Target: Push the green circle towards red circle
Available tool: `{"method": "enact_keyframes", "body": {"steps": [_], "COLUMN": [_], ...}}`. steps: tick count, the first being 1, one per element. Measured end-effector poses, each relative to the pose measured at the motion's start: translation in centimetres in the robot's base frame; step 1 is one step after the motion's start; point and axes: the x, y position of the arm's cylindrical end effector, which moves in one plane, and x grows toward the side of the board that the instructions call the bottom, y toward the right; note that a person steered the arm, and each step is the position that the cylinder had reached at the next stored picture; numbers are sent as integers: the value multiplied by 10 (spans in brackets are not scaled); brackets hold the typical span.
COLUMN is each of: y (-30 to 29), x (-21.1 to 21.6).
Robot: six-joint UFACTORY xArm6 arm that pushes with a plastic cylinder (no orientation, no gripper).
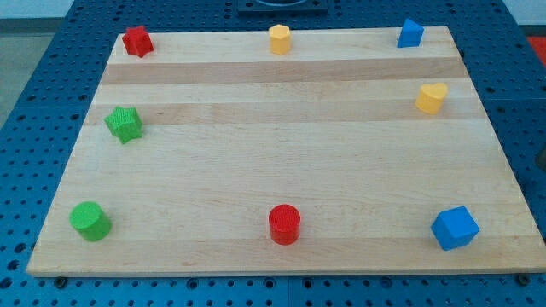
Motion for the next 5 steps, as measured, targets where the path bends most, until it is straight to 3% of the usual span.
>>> {"method": "enact_keyframes", "body": {"steps": [1, 2, 4, 5], "y": [-3, -67, -329, -429], "x": [0, -7, -9, -14]}}
